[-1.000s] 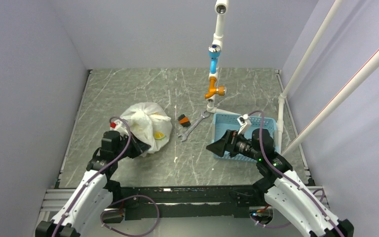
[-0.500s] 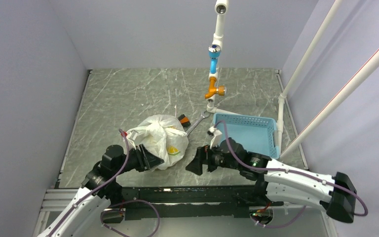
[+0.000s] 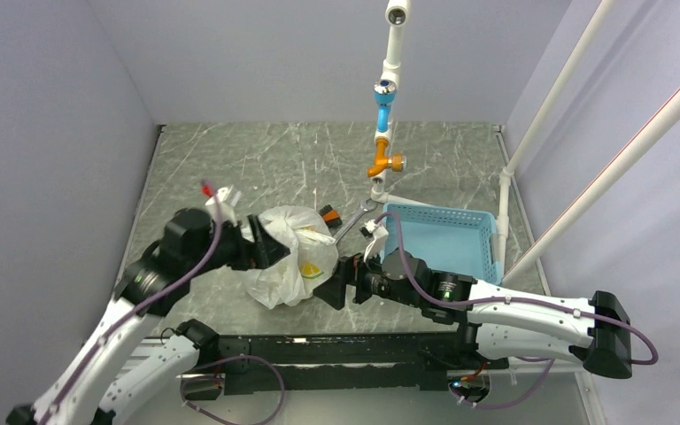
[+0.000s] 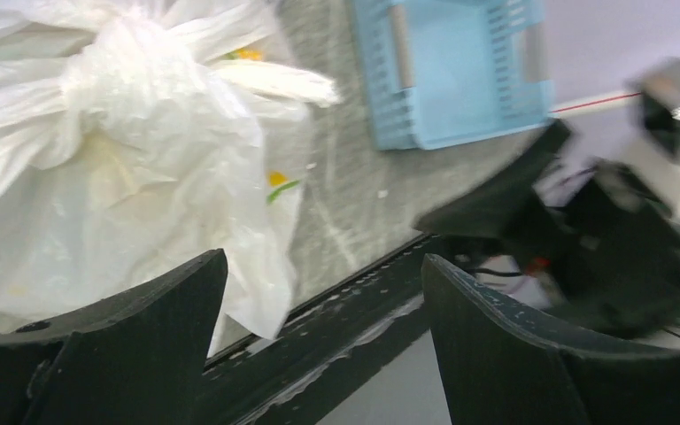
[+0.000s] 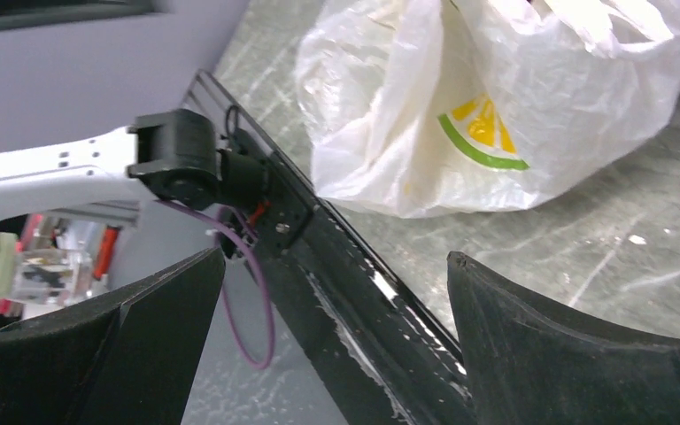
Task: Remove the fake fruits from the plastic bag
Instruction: Untie the plastic bag at the center of the board.
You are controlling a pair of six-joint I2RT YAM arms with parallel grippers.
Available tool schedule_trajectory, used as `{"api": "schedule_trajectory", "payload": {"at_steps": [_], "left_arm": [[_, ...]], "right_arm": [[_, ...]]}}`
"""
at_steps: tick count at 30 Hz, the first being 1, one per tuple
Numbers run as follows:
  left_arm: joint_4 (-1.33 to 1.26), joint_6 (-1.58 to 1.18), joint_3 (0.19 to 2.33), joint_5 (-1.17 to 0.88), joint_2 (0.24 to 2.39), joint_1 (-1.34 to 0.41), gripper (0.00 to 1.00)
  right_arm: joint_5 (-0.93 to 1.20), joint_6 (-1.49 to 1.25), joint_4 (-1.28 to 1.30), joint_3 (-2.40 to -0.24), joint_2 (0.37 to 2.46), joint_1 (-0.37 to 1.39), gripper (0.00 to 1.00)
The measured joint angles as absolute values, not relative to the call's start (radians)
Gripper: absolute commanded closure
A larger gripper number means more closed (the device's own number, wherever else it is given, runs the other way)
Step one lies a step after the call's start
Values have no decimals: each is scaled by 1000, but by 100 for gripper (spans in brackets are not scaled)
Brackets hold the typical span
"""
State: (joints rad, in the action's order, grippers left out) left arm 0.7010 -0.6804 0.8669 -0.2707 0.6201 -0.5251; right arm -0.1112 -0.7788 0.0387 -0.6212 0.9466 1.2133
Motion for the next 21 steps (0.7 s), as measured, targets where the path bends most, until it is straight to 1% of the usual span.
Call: {"api": "schedule_trajectory", "payload": {"at_steps": [2, 3, 10, 13, 17, 18, 21], "left_arm": [[734, -646, 917, -208, 751, -555, 20], [748, -641, 934, -175, 798, -573, 21], [892, -652, 1076, 158, 1093, -775, 21], [923, -675, 1141, 265, 1189, -834, 22], [954, -694, 1191, 364, 1283, -868, 24], [963, -695, 1201, 379, 1304, -869, 25], [993, -694, 1251, 427, 1378, -869, 36]], "right_arm": [[-106, -790, 17, -619, 931, 1213, 0], [-106, -795, 14, -617, 919, 1213, 0], [-138, -812, 35, -572, 784, 1213, 0], [-160, -813, 68, -562, 748, 1213, 0], [-183, -813, 100, -552, 719, 1213, 0], [-186, -812, 110, -552, 714, 1213, 0], [-200, -810, 130, -551, 701, 1213, 0]]}}
